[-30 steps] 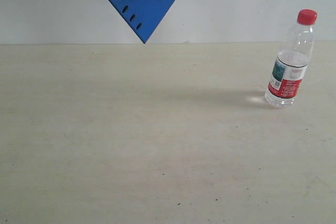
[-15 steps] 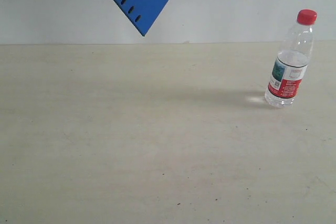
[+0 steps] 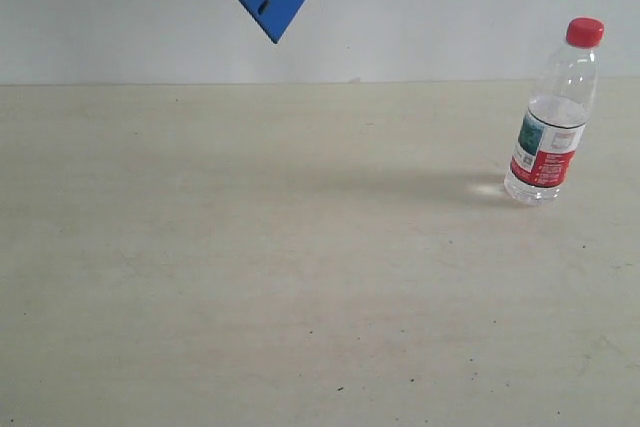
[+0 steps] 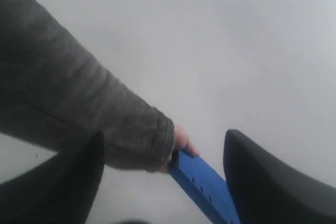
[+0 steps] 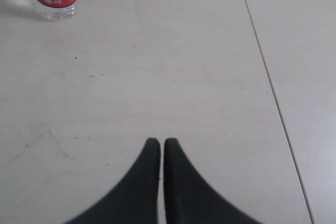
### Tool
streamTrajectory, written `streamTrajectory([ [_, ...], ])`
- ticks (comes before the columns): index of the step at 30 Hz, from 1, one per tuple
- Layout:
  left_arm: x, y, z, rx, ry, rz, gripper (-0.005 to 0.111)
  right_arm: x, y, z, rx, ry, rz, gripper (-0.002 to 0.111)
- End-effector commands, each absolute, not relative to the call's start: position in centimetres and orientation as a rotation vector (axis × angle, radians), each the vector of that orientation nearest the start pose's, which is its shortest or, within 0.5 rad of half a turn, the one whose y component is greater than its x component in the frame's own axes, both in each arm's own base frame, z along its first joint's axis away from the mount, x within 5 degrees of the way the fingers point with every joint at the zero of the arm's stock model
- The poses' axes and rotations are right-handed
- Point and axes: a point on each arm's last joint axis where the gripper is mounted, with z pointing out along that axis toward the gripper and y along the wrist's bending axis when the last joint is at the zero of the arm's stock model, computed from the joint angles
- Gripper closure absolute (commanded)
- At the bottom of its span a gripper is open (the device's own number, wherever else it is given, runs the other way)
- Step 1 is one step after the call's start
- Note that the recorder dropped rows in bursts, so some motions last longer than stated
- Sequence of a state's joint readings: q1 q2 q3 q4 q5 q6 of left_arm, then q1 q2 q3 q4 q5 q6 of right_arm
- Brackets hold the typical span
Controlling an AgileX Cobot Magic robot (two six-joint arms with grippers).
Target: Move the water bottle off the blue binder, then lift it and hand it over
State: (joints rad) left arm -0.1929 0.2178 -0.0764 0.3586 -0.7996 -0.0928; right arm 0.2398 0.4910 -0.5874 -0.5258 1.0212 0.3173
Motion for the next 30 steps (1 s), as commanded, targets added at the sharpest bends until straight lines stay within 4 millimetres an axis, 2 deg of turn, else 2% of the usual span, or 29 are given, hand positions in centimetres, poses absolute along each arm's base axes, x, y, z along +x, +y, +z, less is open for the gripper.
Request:
streamTrajectory([
  [1, 4.0, -3.2, 26.3, 0.417, 0.838, -0.102, 0.045, 7.7, -2.1, 30.0, -0.029, 2.278, -0.38, 0.109],
  [8, 4.0, -2.4, 24.9, 0.401, 0.988, -0.013, 0.045, 7.5, -2.3, 29.9, -0.042, 2.304, -0.41, 0.109],
  [15, 4.0, -2.4, 24.9, 0.402, 0.996, -0.01, 0.045, 6.8, -2.9, 29.5, -0.069, 2.393, -0.509, 0.109],
  [18, 5.4, -1.3, 21.8, 0.41, 1.376, 0.121, 0.045, 6.8, -2.9, 29.5, -0.122, 2.397, -0.533, 0.109],
  [21, 5.6, -0.1, 19.2, 0.368, 1.677, 0.196, 0.045, 6.8, -2.9, 29.5, -0.139, 2.396, -0.538, 0.109],
  [22, 5.5, 0.0, 18.7, 0.335, 1.744, 0.173, 0.045, 6.8, -2.9, 29.5, -0.15, 2.396, -0.543, 0.109],
  [24, 5.3, -0.4, 18.0, 0.209, 1.839, -0.002, 0.045, 6.8, -2.9, 29.5, -0.16, 2.398, -0.548, 0.109],
  [28, 5.2, -1.5, 18.2, 0.01, 1.84, -0.333, 0.045, 6.8, -2.8, 29.5, -0.162, 2.393, -0.543, 0.109],
  [30, 5.2, -1.6, 18.2, -0.011, 1.841, -0.365, 0.045, 6.9, -2.8, 29.5, -0.163, 2.391, -0.542, 0.109],
])
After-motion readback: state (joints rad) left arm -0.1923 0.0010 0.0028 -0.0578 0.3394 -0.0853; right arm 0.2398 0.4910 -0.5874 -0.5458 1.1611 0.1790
